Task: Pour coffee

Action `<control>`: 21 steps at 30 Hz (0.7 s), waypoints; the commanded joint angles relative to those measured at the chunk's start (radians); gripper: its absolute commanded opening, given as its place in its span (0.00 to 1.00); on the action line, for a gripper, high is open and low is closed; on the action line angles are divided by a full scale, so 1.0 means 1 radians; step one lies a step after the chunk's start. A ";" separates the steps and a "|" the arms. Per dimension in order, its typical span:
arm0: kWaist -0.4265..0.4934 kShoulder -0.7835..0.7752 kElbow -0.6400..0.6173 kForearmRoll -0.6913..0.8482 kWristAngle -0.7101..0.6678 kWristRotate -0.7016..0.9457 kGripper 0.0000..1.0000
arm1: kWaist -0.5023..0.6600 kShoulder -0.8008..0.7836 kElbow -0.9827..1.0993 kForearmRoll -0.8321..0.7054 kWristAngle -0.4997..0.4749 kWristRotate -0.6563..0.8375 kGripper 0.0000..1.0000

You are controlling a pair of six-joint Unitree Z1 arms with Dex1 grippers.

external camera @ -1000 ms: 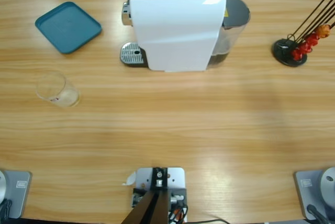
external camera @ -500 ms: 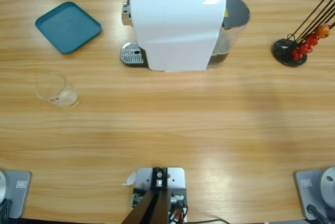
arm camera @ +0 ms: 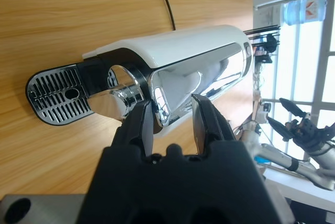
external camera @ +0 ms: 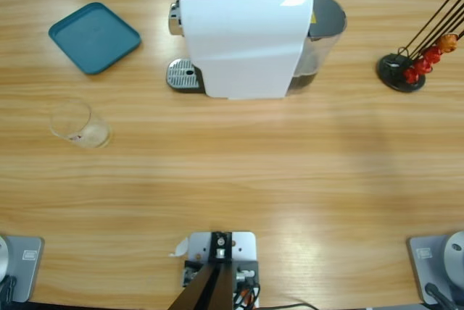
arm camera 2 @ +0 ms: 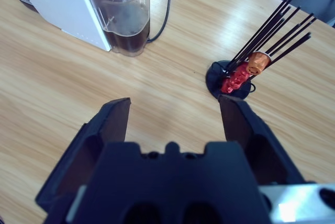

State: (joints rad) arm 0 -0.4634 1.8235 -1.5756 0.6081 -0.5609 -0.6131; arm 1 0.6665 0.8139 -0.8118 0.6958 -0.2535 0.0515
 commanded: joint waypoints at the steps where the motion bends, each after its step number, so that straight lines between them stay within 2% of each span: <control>1: -0.011 0.046 0.040 -0.005 0.006 0.006 0.00 | 0.010 0.001 0.013 0.004 -0.021 0.010 0.76; 12: -0.011 0.026 0.044 -0.005 0.027 0.012 0.00 | 0.010 0.003 0.012 0.004 -0.021 0.010 0.75; 21: -0.020 -0.016 -0.026 -0.019 0.010 0.010 0.00 | 0.010 0.006 0.011 0.004 -0.021 0.010 0.75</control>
State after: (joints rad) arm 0 -0.4662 1.8268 -1.5707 0.6081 -0.5399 -0.6087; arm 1 0.6665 0.8140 -0.8118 0.6958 -0.2535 0.0515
